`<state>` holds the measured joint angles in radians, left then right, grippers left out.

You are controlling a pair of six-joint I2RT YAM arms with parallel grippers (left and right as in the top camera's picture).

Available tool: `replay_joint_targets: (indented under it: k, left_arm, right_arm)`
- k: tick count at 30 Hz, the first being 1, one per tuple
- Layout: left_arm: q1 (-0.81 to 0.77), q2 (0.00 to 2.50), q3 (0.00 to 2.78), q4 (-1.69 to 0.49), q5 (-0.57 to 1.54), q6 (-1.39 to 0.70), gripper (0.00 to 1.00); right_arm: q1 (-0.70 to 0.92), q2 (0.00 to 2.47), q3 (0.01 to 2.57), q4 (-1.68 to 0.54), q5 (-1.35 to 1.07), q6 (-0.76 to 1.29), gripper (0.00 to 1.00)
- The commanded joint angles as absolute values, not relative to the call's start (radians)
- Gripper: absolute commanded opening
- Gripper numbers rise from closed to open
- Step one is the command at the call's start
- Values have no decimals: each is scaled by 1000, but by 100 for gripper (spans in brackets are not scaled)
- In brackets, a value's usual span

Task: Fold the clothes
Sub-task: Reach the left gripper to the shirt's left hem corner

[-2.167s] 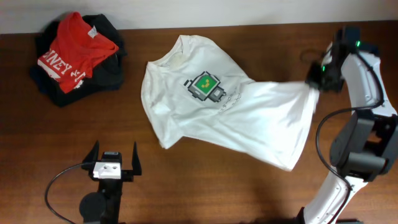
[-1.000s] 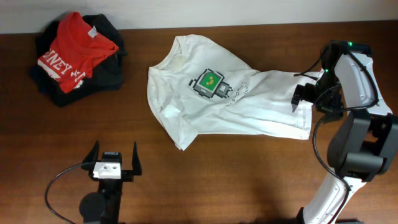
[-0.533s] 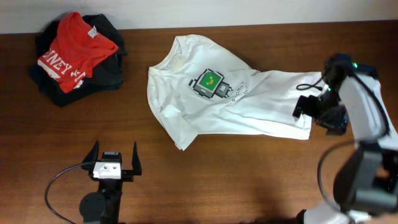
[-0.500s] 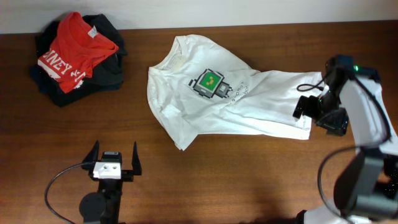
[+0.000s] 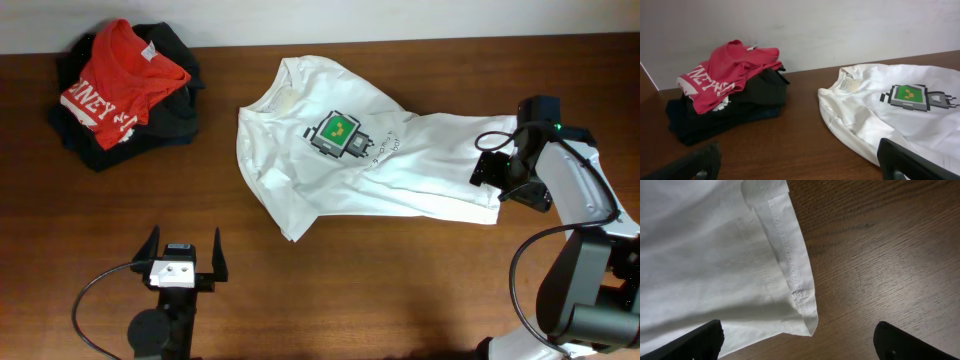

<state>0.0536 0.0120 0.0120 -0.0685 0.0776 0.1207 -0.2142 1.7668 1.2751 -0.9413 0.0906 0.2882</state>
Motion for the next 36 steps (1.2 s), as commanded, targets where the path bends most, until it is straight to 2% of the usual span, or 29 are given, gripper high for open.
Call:
replay_joint_targets:
  k: [1, 12, 16, 20, 23, 29, 36]
  left_arm:
    - [57, 7, 9, -73, 85, 133, 99]
    - [57, 7, 9, -63, 116, 120, 99]
    - [57, 7, 10, -3, 545, -23, 99]
    - [57, 7, 10, 14, 676, -32, 99]
    - [57, 7, 19, 38, 678, -107, 99]
    - [57, 68, 105, 5, 674, -103, 99]
    - [57, 406, 453, -149, 607, -4, 99]
  right_arm:
    - [-210, 1768, 1272, -941, 110, 294, 99]
    - [-210, 1768, 1272, -941, 110, 294, 99]
    - [-210, 1768, 1272, -941, 110, 294, 99]
    - [-210, 1768, 1272, -941, 110, 294, 99]
    - [-210, 1768, 1272, -941, 110, 294, 99]
    - [-210, 1768, 1272, -941, 110, 294, 99]
    - [-210, 1768, 1272, -941, 110, 294, 99]
